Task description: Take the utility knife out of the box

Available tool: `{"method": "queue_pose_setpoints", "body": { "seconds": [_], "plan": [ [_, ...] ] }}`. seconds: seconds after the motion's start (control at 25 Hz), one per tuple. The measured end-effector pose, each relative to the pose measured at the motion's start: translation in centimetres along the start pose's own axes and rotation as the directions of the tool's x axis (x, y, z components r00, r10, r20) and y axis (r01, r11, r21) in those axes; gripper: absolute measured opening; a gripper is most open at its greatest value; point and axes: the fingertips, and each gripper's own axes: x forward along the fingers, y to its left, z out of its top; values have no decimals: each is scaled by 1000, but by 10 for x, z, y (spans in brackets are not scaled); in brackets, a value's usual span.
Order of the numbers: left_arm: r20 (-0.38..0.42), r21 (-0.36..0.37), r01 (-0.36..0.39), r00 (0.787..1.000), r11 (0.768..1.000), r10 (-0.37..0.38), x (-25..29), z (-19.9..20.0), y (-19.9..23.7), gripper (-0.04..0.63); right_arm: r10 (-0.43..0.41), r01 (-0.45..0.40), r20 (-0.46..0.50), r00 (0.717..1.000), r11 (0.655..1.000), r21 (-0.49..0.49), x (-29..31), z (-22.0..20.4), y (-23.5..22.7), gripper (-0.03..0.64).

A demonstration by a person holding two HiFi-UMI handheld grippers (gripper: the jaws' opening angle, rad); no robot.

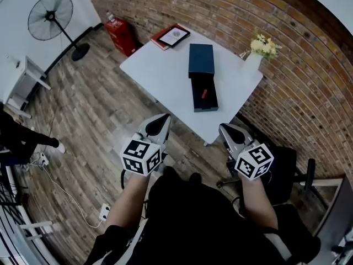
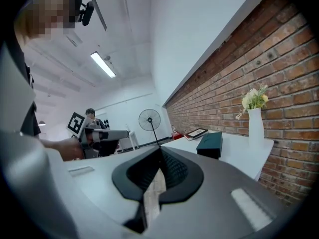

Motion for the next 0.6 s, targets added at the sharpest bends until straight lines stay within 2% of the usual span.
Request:
{"method": "queue_pose_setpoints", "body": {
  "seconds": [0.28, 0.48, 0.6],
  "plan": [
    [-1, 18, 75, 997, 997, -75, 39, 11, 25, 8, -68, 68, -8, 998, 998, 8, 28, 3, -22, 2],
    [2, 29, 153, 988, 988, -153, 80, 24, 75, 8, -159, 159, -3, 987, 987, 17, 75, 11, -44, 2],
    [-11, 38, 224, 974, 974, -224, 110, 34, 109, 8, -233, 233, -5, 972, 972, 33, 108, 17, -56, 2]
  ]
}}
